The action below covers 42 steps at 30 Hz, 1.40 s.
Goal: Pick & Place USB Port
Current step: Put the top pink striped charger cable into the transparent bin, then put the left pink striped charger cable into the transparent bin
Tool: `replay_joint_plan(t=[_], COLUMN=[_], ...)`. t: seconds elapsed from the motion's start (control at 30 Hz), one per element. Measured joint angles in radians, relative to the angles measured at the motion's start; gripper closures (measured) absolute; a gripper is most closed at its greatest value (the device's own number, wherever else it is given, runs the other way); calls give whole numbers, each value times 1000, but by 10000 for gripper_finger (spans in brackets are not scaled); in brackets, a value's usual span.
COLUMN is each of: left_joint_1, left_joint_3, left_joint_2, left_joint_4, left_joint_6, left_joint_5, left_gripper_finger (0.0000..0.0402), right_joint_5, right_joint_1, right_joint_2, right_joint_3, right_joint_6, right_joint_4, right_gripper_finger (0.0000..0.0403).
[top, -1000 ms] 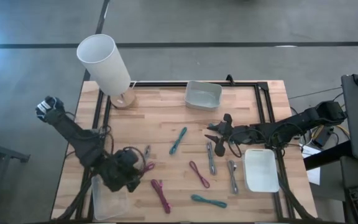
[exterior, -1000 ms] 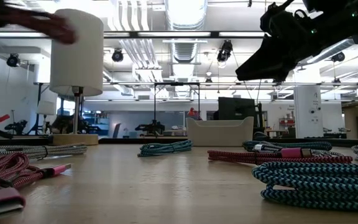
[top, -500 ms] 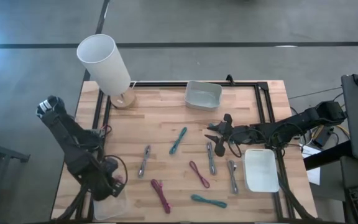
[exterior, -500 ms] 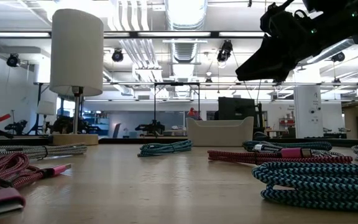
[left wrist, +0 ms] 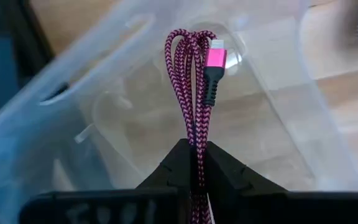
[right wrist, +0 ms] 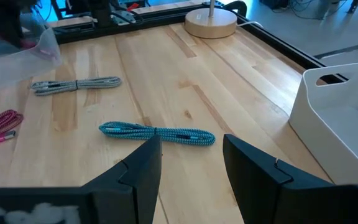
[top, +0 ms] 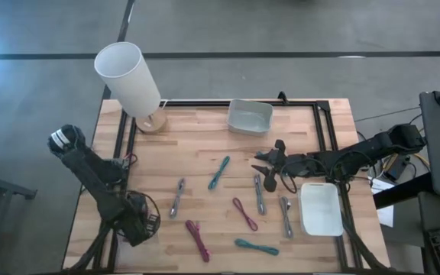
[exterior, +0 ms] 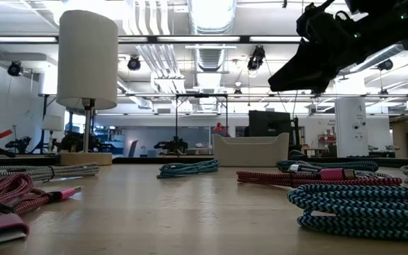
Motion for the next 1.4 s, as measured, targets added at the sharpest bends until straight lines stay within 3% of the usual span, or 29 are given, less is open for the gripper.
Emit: replay_joint_plan(t=[0.37,0.67,1.0,1.13,1.2,1.27,1.4], left_joint_1=[2,3,4,9,10,15,37], left_joint_3=[-31,26,203,285,308,316,306], left_joint_2=[13,-53,-95,-95,-95,-95,-91], left_joint_4=[79,74,-112,-196,-175,-129,18], left_joint_6=[76,108,176,235,311,420,792], left_joint_5=[6,-12,-284,-547,-694,-773,-784], left_gripper_finger=[296,294,296,296,296,296,296], right_joint_5=[1,1,1,1,1,1,0], right_joint_1=[0,0,0,0,0,0,1], right_joint_2=[0,0,0,0,0,0,0], right_joint_3=[0,0,0,0,0,0,0], right_joint_6=[0,0,0,0,0,-1,-1], right_joint_4=[2,4,3,3,3,3,3], right_gripper_finger=[234,234,234,234,234,234,234])
